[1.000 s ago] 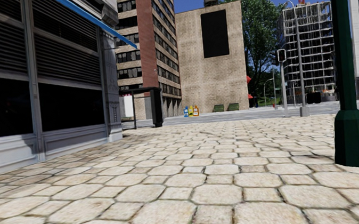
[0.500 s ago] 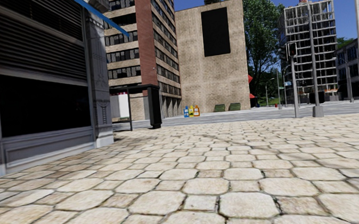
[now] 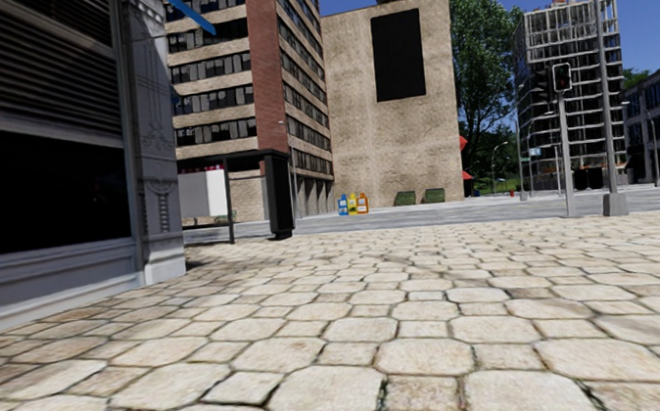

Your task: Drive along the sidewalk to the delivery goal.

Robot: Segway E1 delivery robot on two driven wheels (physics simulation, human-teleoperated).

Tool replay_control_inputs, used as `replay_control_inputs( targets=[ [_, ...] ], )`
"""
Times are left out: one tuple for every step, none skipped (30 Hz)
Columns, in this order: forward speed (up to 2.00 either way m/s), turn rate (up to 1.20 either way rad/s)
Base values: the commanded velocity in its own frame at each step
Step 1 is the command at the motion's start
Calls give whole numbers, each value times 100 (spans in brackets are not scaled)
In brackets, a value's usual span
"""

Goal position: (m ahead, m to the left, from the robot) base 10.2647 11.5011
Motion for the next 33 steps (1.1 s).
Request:
replay_control_inputs(
  targets=[
    [200,0],
    [200,0],
    [200,0],
    [200,0],
    [200,0],
    [200,0],
    [200,0],
    [200,0],
    [200,0],
    [200,0],
    [200,0],
    [200,0],
    [200,0],
    [200,0],
    [200,0],
    [200,0],
    [200,0],
    [200,0],
    [200,0],
    [200,0],
    [200,0],
    [200,0],
    [200,0],
    [200,0],
    [200,0],
    [200,0],
    [200,0],
    [200,0],
    [200,0],
    [200,0],
    [200,0],
    [200,0],
    [200,0]
  ],
)
